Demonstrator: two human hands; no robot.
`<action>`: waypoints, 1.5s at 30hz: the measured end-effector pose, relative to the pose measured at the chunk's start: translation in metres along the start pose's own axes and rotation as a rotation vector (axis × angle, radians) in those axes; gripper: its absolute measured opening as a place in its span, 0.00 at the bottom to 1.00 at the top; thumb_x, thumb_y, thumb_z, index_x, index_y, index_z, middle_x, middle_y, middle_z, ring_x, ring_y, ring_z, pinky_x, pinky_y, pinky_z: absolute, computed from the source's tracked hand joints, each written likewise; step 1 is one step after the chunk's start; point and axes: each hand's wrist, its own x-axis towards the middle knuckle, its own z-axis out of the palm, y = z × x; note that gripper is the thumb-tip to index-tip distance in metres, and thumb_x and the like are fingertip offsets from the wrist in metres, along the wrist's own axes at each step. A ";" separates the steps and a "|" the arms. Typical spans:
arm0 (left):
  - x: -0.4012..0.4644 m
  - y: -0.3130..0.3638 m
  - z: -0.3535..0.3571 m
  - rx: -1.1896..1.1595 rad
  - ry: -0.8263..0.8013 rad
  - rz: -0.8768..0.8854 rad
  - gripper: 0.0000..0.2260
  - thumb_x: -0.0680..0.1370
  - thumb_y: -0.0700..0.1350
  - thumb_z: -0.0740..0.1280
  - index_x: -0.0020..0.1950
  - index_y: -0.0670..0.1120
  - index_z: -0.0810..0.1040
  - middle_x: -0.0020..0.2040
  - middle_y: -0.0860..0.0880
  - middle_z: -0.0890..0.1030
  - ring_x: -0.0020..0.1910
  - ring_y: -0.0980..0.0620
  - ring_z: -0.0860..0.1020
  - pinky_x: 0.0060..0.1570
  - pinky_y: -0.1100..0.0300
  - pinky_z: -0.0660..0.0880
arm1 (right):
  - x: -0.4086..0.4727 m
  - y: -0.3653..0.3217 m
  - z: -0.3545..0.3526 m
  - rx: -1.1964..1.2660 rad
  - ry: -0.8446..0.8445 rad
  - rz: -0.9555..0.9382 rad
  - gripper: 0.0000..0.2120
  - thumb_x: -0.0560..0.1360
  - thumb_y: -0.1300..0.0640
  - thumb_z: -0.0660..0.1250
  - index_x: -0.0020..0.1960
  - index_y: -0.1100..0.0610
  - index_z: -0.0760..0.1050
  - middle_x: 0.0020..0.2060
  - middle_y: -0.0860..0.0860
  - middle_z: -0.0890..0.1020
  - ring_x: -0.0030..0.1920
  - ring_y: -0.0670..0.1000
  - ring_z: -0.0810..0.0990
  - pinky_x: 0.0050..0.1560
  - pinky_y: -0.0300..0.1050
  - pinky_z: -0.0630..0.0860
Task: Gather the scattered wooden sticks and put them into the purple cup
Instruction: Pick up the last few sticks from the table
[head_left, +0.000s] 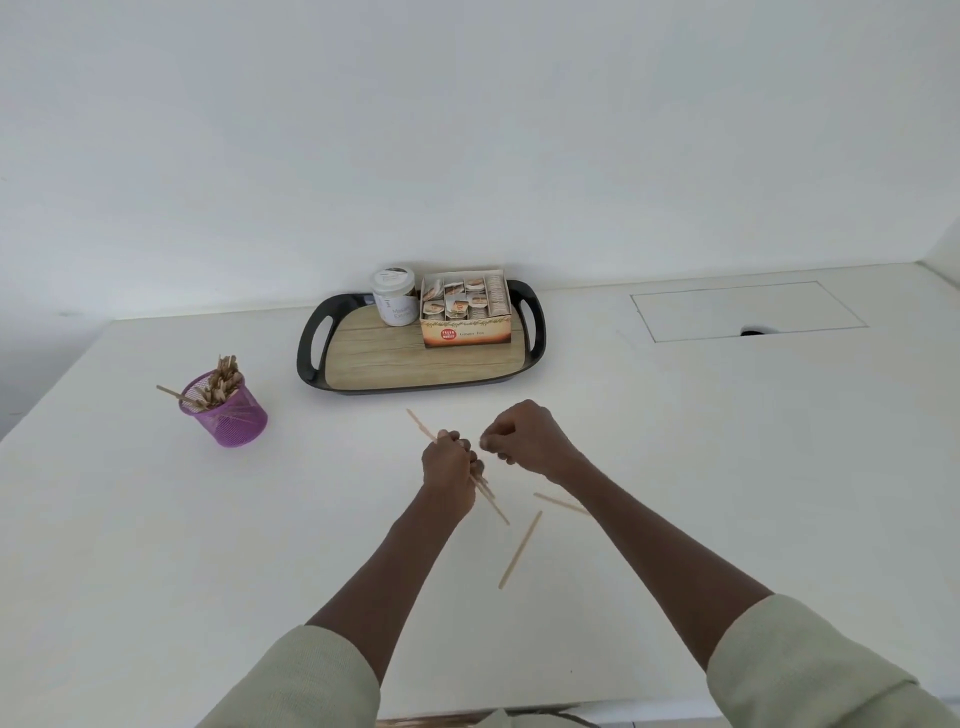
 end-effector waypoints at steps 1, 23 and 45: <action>0.000 0.000 -0.001 0.095 0.019 0.029 0.13 0.85 0.46 0.51 0.44 0.45 0.69 0.32 0.50 0.66 0.21 0.56 0.61 0.20 0.64 0.61 | -0.001 0.005 -0.007 -0.057 0.006 -0.003 0.04 0.71 0.61 0.74 0.39 0.61 0.84 0.28 0.46 0.81 0.26 0.38 0.76 0.32 0.34 0.72; -0.030 -0.045 -0.029 1.678 -0.223 0.557 0.14 0.66 0.59 0.77 0.45 0.53 0.80 0.44 0.55 0.80 0.45 0.52 0.77 0.42 0.59 0.69 | -0.025 0.071 -0.037 -0.820 -0.169 0.052 0.09 0.69 0.60 0.69 0.47 0.63 0.76 0.45 0.58 0.82 0.42 0.60 0.81 0.35 0.43 0.68; -0.025 -0.034 -0.017 1.311 -0.122 0.391 0.13 0.83 0.47 0.52 0.48 0.38 0.69 0.49 0.36 0.78 0.43 0.39 0.74 0.42 0.55 0.67 | -0.029 0.050 -0.019 0.092 -0.056 0.185 0.09 0.72 0.66 0.66 0.34 0.66 0.77 0.38 0.64 0.85 0.27 0.48 0.78 0.33 0.40 0.77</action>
